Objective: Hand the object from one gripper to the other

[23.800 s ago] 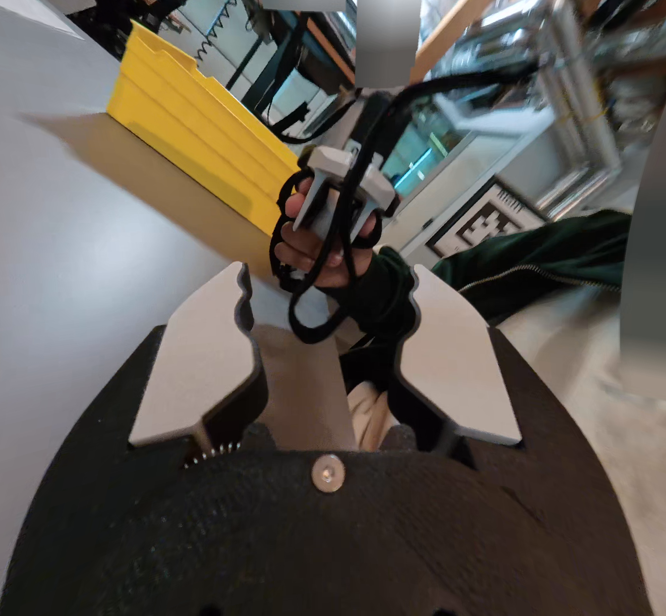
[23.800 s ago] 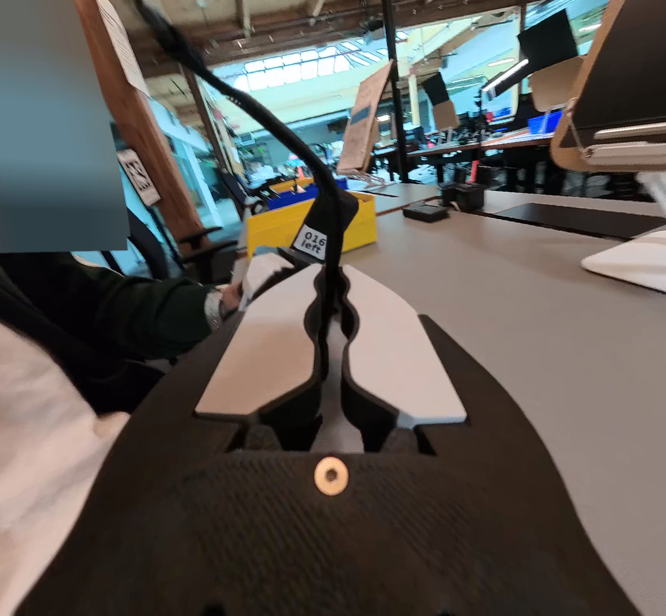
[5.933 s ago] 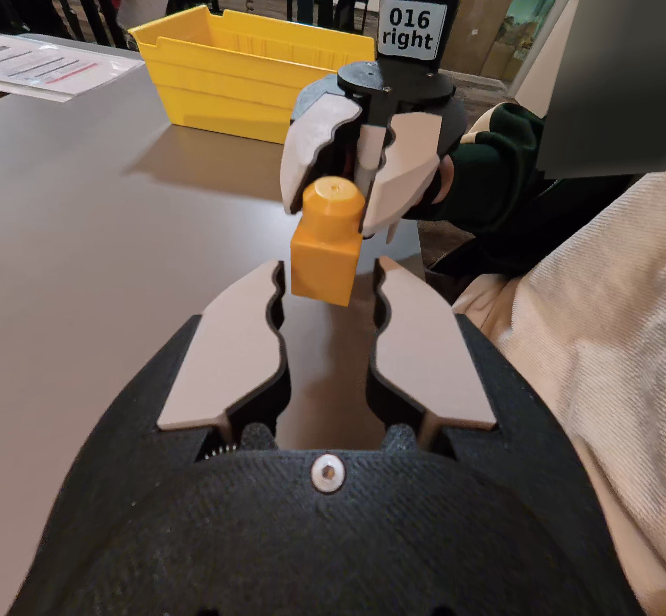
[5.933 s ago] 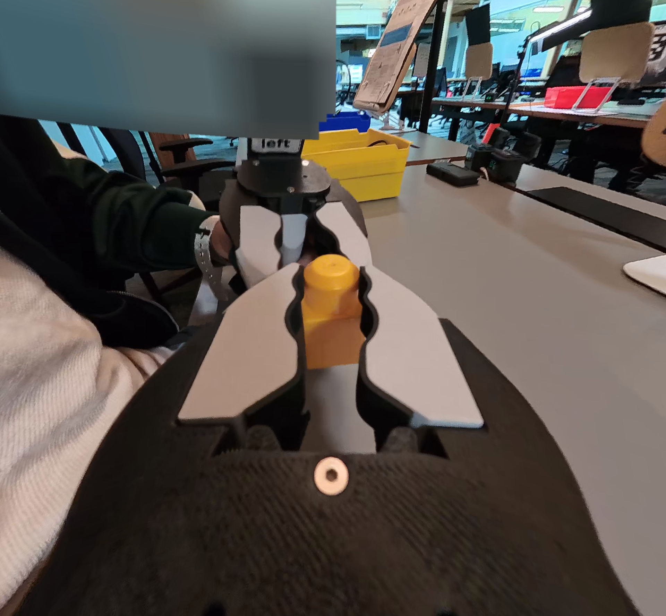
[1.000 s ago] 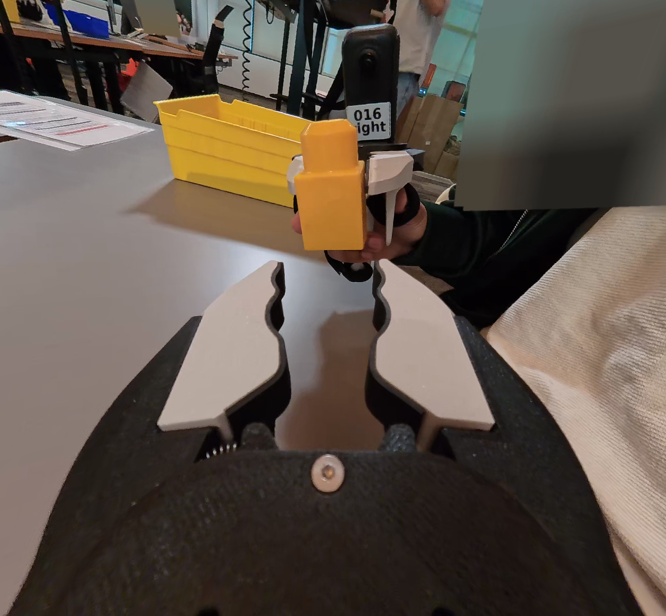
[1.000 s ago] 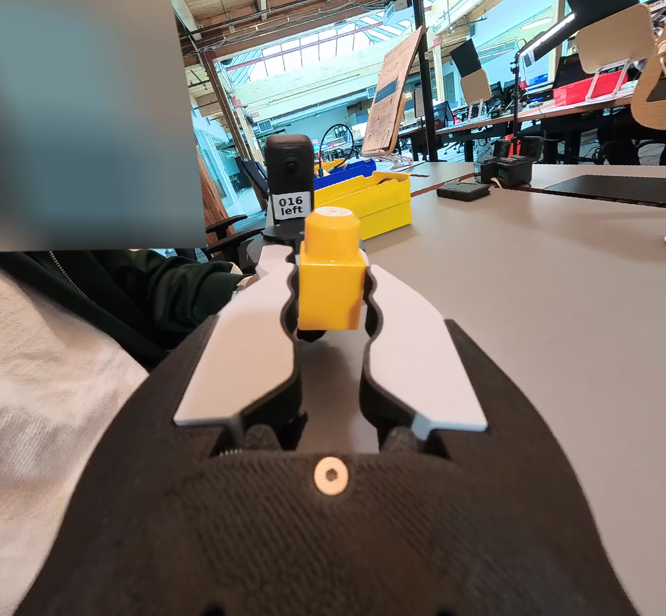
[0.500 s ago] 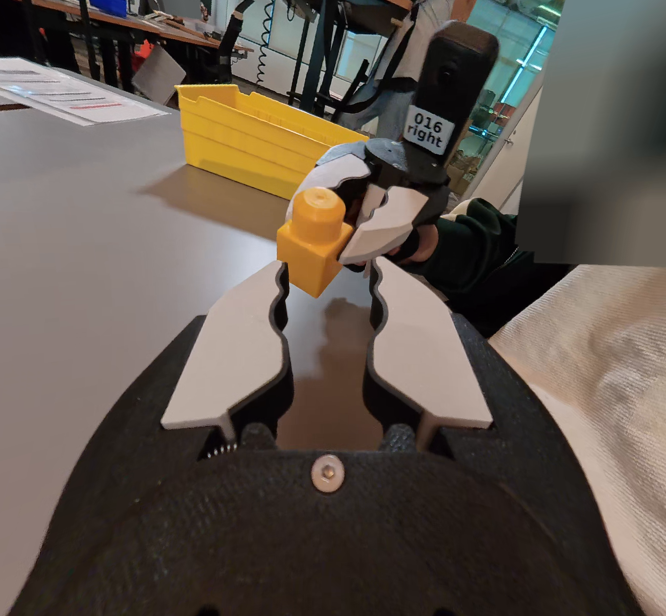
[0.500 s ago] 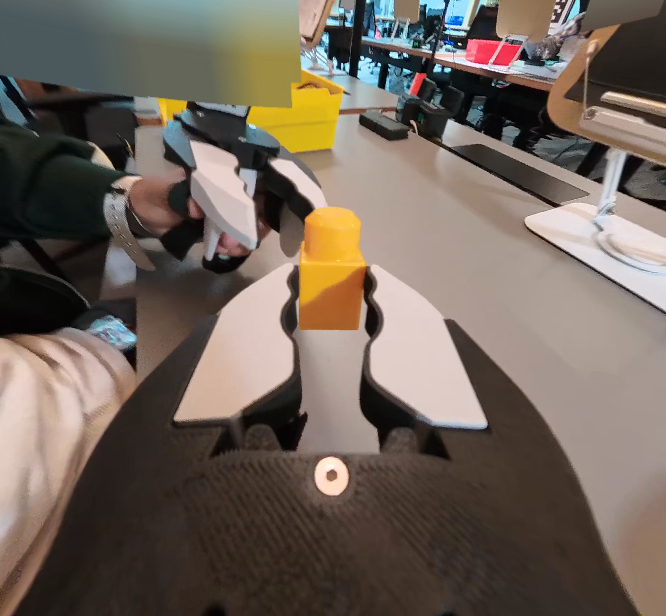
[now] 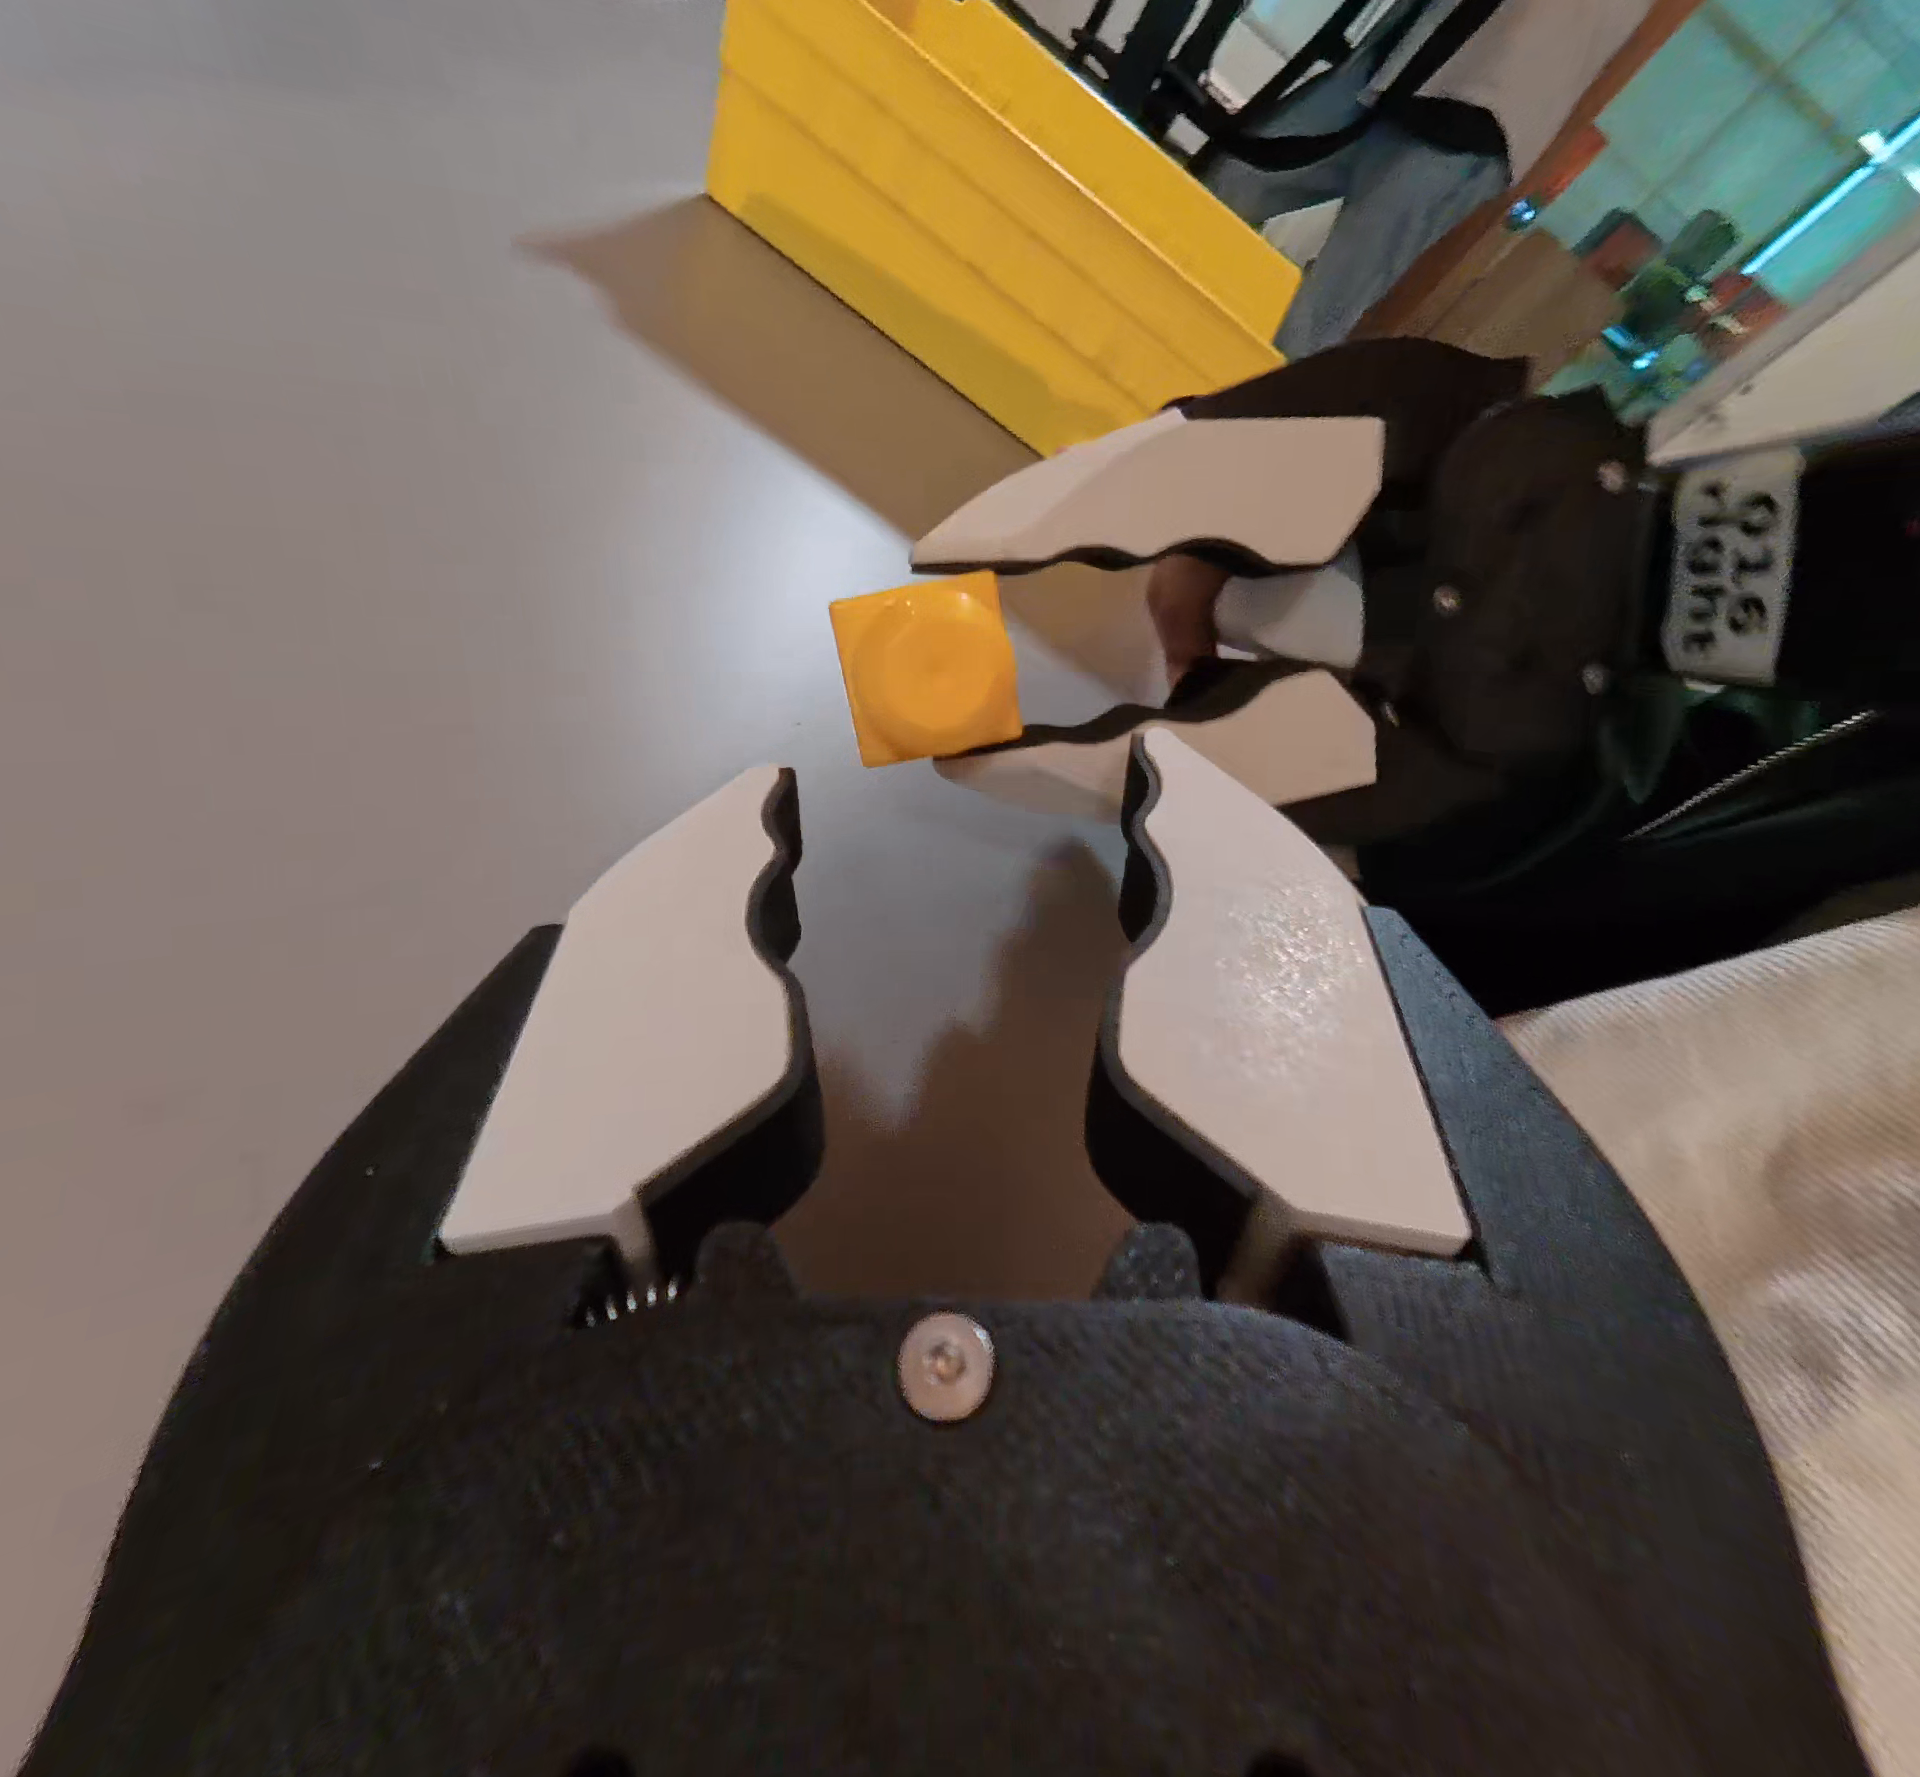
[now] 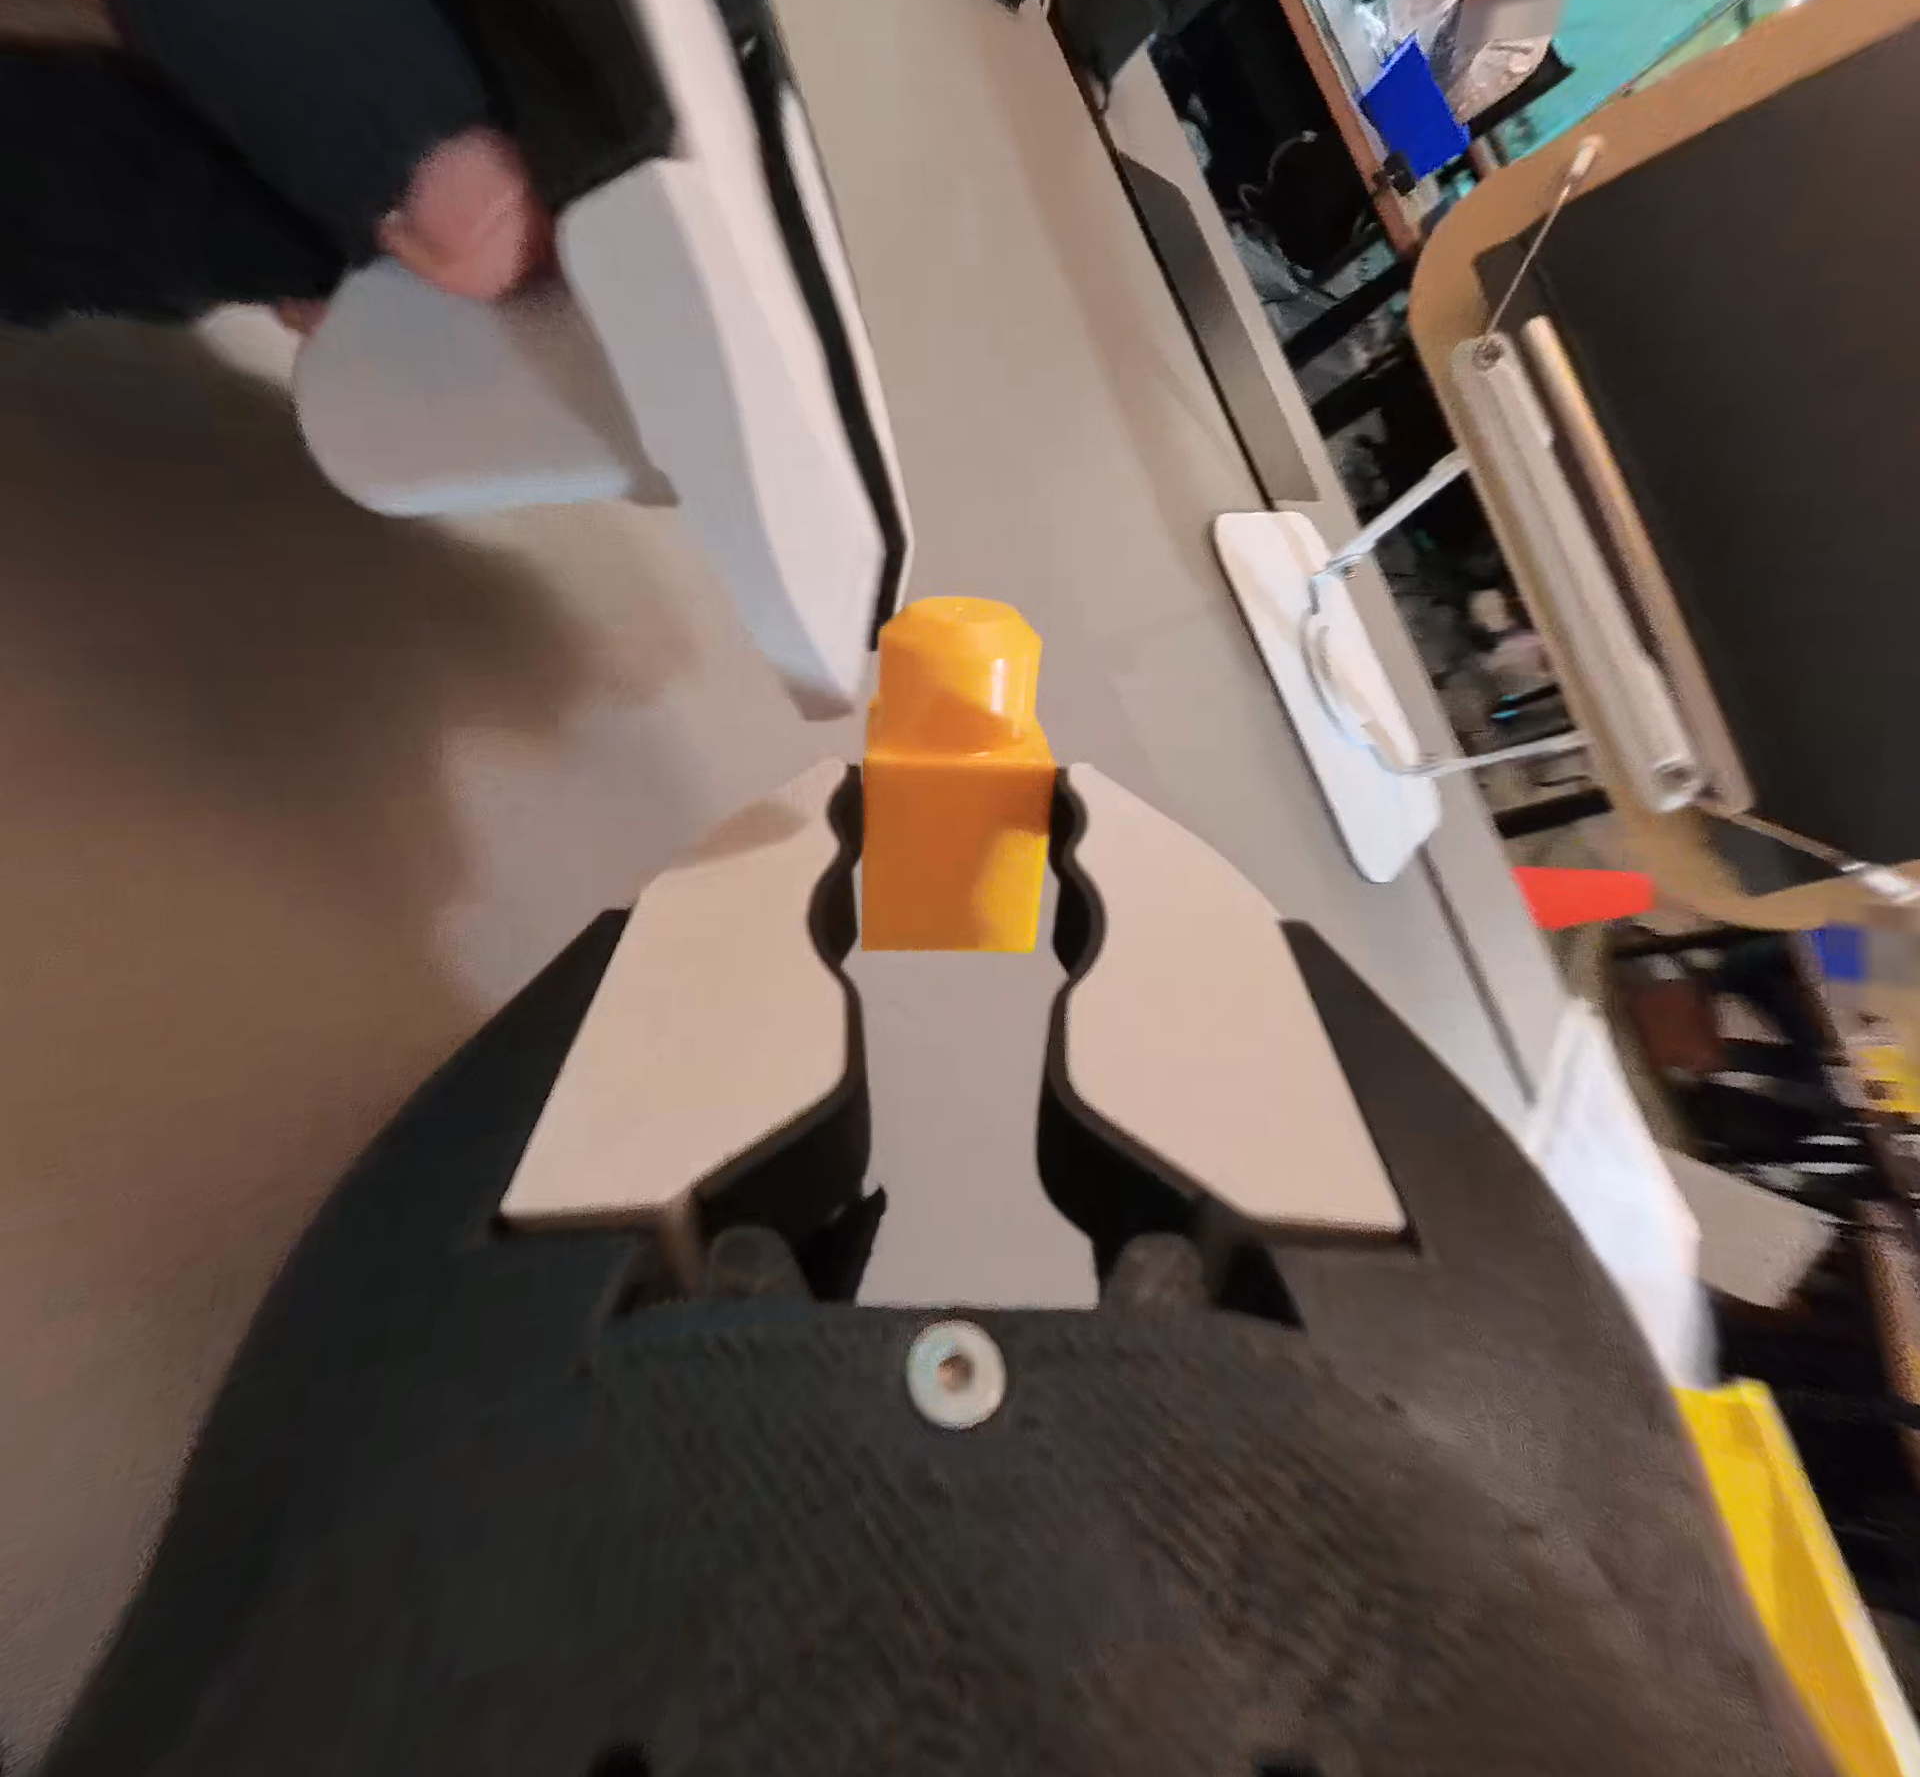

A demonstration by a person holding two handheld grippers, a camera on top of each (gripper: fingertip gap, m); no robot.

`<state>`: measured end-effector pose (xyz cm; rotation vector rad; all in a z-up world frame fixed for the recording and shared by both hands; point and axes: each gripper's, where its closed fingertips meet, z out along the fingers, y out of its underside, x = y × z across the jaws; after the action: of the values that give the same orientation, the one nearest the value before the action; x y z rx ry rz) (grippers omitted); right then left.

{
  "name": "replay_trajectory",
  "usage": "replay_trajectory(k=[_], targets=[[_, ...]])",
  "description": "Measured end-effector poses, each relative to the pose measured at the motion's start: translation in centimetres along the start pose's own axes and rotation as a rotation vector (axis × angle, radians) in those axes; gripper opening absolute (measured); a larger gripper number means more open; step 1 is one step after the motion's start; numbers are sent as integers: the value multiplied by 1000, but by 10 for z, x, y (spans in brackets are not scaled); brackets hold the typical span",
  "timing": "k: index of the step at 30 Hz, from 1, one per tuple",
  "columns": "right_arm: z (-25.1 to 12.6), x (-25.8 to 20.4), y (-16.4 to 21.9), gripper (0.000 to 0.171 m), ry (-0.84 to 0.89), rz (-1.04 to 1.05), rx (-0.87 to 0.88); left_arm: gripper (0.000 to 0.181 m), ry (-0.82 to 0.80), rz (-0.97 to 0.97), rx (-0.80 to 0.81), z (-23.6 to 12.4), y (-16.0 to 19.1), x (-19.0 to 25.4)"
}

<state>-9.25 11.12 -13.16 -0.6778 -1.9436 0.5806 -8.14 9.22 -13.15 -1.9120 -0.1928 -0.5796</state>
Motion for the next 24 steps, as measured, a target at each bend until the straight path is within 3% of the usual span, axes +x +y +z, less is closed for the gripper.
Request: replay_trajectory(k=[1,5,18,22,24], targets=[[1,-2,-1,35,23,-55,-24,61,-18,9,-3,0,0,-1],[3,-9,-7,35,78,-192,-80,57,-45,9,-18,0,2,-3],[3,-21,-20,36,128,-322,-127,38,-59,31,-66,4,10,-4],[3,-14,-17,73,126,-234,-85,37,-61,39,-16,-2,2,-8],[2,-11,-15,83,81,-158,-28,37,-23,23,40,-8,-5,-9]])
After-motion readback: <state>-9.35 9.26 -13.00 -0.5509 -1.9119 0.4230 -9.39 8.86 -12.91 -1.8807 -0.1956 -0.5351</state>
